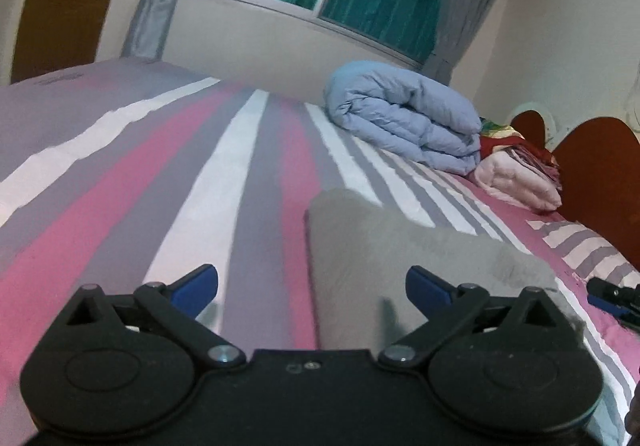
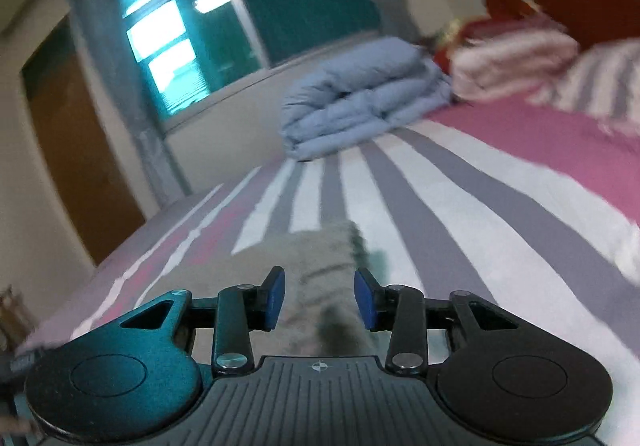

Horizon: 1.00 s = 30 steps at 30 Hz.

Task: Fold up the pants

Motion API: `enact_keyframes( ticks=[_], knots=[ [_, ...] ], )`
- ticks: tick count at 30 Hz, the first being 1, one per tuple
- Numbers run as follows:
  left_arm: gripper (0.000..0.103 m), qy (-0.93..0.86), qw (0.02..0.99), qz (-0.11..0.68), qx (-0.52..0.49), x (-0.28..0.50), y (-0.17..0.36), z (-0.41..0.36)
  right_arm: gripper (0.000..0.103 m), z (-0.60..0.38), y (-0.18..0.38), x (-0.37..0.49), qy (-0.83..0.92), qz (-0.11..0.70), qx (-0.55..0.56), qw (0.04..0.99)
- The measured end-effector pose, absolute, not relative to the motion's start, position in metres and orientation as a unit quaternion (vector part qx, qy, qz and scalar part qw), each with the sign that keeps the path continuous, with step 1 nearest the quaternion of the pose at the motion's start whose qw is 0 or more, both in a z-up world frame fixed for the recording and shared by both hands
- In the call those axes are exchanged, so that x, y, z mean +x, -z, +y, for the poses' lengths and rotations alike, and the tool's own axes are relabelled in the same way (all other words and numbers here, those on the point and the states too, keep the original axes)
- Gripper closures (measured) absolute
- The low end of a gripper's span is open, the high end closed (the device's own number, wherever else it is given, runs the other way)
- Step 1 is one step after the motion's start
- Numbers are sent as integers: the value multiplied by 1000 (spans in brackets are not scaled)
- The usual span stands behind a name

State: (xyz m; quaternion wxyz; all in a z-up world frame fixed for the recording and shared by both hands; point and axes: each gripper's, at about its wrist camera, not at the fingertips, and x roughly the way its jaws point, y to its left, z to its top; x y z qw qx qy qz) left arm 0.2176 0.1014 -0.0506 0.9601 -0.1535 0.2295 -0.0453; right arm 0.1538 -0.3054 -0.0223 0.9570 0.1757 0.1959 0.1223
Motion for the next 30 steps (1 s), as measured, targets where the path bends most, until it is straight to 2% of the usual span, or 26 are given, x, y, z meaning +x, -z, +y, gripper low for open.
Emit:
enact_keyframes(
  ticks=[7, 11, 14, 16, 18, 20, 21, 22, 24, 27, 30],
  knots=[
    [6, 47, 947, 293, -125, 273, 71, 89, 64, -269, 24, 209, -136, 210, 94, 964],
    [6, 57, 938, 315, -136, 284, 77, 95, 64, -267, 55, 257, -116, 310, 56, 942],
    [8, 57, 950, 281, -126, 291, 58, 103, 64, -277, 37, 249, -127, 262, 74, 954],
    [8, 54, 950, 285, -118, 307, 55, 105, 64, -278, 27, 249, -143, 229, 82, 959],
    [5, 64, 941, 313, -109, 329, 64, 103, 64, -271, 28, 258, -146, 234, 79, 958],
    [6, 69, 928, 355, -94, 346, 79, 98, 64, -258, 40, 277, -144, 272, 53, 950],
    [6, 68, 928, 355, -95, 346, 83, 98, 64, -251, 53, 292, -132, 317, 31, 939],
    [6, 68, 928, 354, -95, 344, 81, 99, 64, -251, 61, 302, -127, 329, 33, 935],
    [8, 63, 932, 343, -99, 332, 72, 100, 64, -259, 56, 300, -131, 320, 53, 937],
    [8, 68, 941, 321, -85, 305, 60, 96, 64, -274, 37, 270, -145, 257, 78, 952],
    [8, 68, 942, 320, -75, 281, 56, 88, 64, -285, 30, 234, -157, 230, 89, 956]
  ],
)
